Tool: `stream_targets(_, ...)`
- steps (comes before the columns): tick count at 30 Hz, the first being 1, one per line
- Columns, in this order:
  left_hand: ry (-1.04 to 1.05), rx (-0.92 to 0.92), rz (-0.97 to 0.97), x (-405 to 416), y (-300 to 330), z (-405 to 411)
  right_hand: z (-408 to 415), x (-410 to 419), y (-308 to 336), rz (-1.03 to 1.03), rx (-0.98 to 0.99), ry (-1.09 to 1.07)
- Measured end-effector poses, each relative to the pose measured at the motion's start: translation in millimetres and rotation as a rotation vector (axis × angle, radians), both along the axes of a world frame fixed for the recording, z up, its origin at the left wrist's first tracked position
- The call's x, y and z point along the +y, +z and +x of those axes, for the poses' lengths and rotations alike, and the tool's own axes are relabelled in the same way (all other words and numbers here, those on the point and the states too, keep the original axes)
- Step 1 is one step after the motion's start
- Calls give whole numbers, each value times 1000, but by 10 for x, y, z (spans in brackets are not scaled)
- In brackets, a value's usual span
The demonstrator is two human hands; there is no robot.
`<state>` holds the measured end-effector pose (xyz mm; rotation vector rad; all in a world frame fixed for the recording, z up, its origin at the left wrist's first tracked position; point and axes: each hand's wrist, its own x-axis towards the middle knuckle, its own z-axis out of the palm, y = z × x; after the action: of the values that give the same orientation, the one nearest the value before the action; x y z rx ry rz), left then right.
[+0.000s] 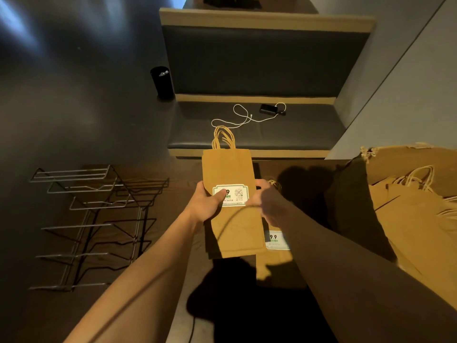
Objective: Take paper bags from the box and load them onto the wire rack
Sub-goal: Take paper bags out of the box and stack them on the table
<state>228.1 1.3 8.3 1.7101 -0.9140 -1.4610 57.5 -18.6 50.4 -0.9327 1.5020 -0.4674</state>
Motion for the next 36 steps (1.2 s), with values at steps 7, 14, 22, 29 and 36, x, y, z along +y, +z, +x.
stream_targets(7,56,-192,126,295,-577,37,54,274,-551,66,187,119)
stream_targets(14,-77,-341,385,407,-1301,202,49,358,-773,167,302,129)
stream_targets(22,-444,-501,271,842,-864,158,87,570,-1062,322,371,184)
stream_targets(29,-894,-817,203,1180,-747,-8,195,630,-1099,295,406,78)
stream_targets(36,-828,-827,201,1246,-827,-38,197,724,-1104,266,398,68)
